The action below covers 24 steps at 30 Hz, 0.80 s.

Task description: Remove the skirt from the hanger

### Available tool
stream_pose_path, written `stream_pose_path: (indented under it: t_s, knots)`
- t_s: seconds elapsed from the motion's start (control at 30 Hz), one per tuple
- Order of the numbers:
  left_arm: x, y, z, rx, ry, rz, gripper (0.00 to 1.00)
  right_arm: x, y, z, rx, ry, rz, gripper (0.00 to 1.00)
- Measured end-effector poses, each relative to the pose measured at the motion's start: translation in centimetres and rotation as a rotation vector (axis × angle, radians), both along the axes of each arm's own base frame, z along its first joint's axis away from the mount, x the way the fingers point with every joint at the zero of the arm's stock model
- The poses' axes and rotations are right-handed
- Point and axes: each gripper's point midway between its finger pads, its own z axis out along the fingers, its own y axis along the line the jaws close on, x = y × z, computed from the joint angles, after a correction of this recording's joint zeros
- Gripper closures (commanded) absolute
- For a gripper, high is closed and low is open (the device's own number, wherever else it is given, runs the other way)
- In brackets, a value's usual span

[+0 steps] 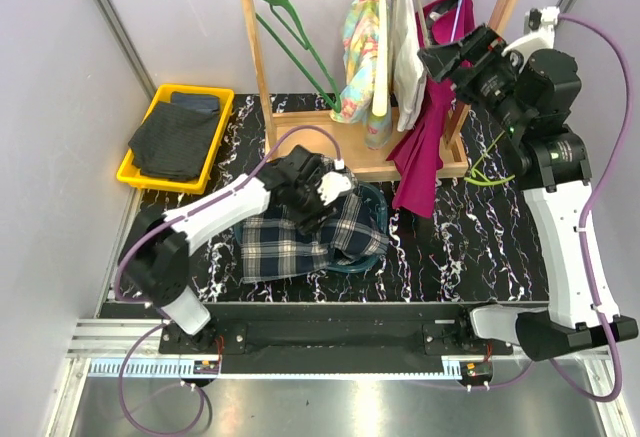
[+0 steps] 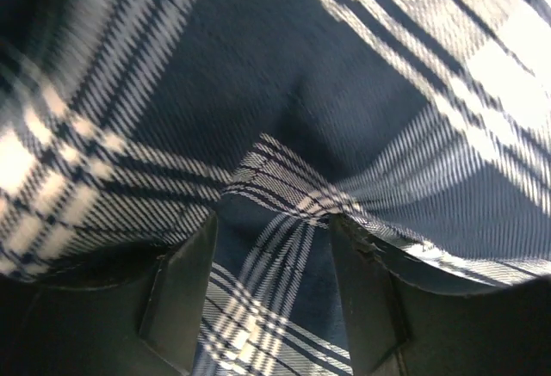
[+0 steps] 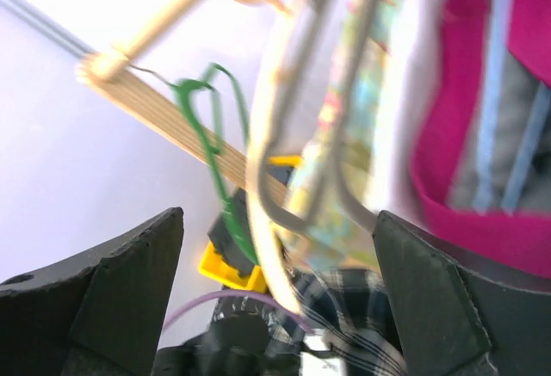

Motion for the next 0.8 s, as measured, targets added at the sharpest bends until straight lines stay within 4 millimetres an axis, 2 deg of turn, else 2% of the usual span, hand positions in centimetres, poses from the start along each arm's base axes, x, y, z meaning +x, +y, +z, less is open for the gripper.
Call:
stream_pose_path:
  t_s: [0.07,0.13,0.23,0.3,0.33,0.4,0.47,0.53,0.63,0.7,0.8]
  knots:
    - [2.0,-0.9,0.3,0.013,-0.029,0.025,0.43,0.1,0.8,1.9,-0.006,-0.071,0.018,0.00]
    - [4.8,-2.3,1.5,0.003,-0.081,0.063,0.43,0.2,1.8,3.2,-0.018,-0.122,0.034,0.00]
    - [8.1,-4.1,4.8,-0.061,-0.177,0.107,0.42,0.9,3.0,5.0,-0.040,-0.178,0.042,0.00]
    - [9.0,-4.7,7.5,-0.114,-0.233,0.120,0.39,1.7,3.5,5.7,-0.057,-0.201,0.033,0.00]
    - [9.0,-4.6,8.9,-0.142,-0.259,0.126,0.33,2.3,3.8,6.1,-0.068,-0.214,0.023,0.00]
    - [8.0,-3.9,11.7,-0.188,-0.298,0.128,0.18,3.3,4.3,6.5,-0.087,-0.228,0.008,0.00]
    - [6.1,-2.5,14.5,-0.235,-0.338,0.120,0.06,4.3,5.3,6.9,-0.115,-0.244,-0.007,0.00]
    - [3.4,-0.4,17.9,-0.286,-0.396,0.106,0.03,5.1,6.7,7.4,-0.154,-0.271,-0.020,0.00]
    - [-0.5,2.8,24.4,-0.396,-0.540,0.093,0.01,6.4,8.7,8.4,-0.224,-0.316,-0.055,0.00]
    - [-2.4,4.5,27.5,-0.452,-0.630,0.082,0.01,7.3,9.9,8.9,-0.271,-0.345,-0.088,0.00]
    - [-4.7,6.9,30.4,-0.497,-0.734,0.082,0.01,9.0,10.8,8.9,-0.342,-0.370,-0.150,0.00]
